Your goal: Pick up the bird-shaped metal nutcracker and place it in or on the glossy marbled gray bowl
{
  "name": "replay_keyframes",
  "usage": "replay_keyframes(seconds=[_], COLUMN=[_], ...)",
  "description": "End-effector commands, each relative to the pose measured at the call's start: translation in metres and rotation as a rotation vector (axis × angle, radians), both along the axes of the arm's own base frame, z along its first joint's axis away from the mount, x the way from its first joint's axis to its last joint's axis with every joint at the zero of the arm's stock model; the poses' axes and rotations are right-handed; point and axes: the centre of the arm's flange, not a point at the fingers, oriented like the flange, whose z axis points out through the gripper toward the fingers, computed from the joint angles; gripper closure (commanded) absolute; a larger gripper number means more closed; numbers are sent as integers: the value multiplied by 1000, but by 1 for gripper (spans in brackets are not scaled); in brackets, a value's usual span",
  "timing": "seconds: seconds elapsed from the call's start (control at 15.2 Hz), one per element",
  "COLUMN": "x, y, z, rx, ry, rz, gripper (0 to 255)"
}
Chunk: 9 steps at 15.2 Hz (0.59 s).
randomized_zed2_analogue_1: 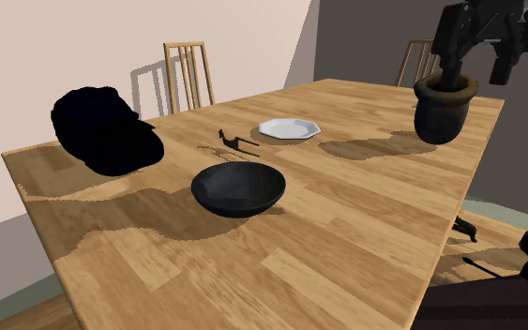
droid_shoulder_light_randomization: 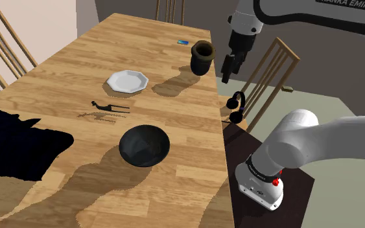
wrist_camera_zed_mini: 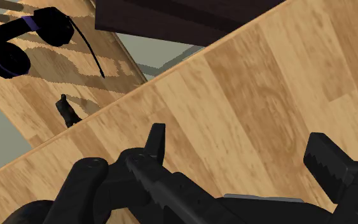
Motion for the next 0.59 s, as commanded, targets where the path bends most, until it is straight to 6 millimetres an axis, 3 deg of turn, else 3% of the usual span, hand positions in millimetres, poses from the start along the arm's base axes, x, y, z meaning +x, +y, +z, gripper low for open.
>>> replay_keyframes(seconds=[0.0,0.53], x=[0,88], y=[0,61], z=[0,-27], rx=[0,-14], ry=[0,29], rz=[0,119], gripper=[0,0])
